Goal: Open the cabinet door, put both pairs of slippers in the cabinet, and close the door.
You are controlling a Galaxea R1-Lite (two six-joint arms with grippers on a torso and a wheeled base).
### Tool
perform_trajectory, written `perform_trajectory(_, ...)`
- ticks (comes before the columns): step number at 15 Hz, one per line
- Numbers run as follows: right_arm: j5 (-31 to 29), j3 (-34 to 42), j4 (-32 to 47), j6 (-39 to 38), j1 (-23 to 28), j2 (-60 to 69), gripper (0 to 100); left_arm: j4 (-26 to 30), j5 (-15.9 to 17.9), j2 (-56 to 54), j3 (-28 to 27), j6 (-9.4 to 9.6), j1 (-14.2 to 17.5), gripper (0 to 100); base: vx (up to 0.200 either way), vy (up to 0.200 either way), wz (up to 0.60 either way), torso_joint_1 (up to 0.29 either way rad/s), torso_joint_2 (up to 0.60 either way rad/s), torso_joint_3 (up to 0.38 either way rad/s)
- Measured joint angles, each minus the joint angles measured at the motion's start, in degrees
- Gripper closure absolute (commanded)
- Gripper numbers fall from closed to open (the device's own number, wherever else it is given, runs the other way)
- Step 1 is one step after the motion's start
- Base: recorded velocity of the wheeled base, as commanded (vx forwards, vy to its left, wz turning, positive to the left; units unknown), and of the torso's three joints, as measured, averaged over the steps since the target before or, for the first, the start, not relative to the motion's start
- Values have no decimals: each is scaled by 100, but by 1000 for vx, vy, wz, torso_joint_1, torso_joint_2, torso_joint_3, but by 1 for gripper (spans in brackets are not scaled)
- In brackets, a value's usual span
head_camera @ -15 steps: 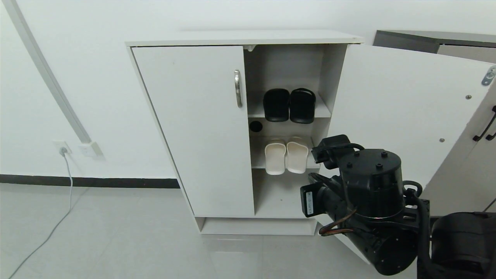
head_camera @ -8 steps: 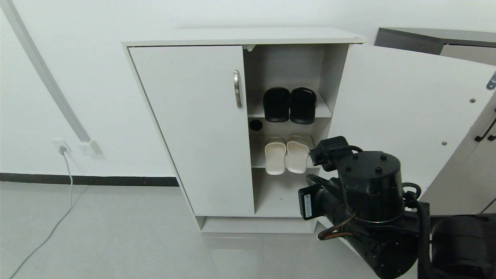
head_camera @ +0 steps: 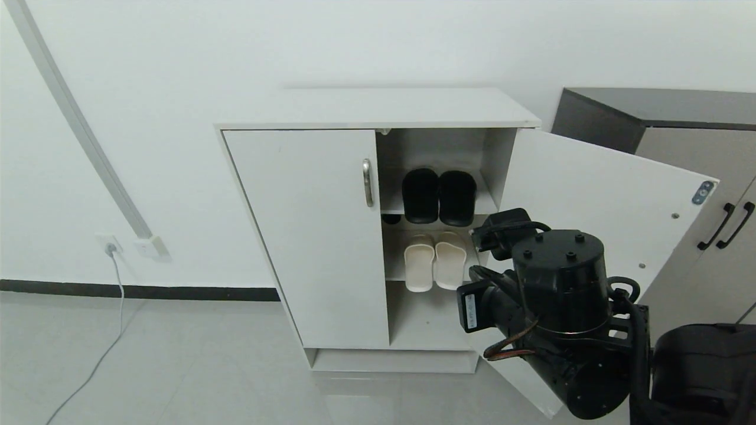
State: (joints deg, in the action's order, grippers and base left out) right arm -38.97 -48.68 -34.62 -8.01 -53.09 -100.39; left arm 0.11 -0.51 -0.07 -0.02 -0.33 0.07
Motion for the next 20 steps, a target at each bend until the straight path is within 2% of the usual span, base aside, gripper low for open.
perform_trajectory(10,-5,28,-6,27,4,-7,100,-1,0,0,2,1,0,100,0,0,0,169,-484,-316)
perform_trajectory(18,2,44,-9,33,6,4,100,-1,0,0,2,1,0,100,0,0,0,229,-544,-313)
perform_trajectory(20,0,44,-13,84,11,9,100,-4,0,0,2,1,0,100,0,0,0,102,-247,-139)
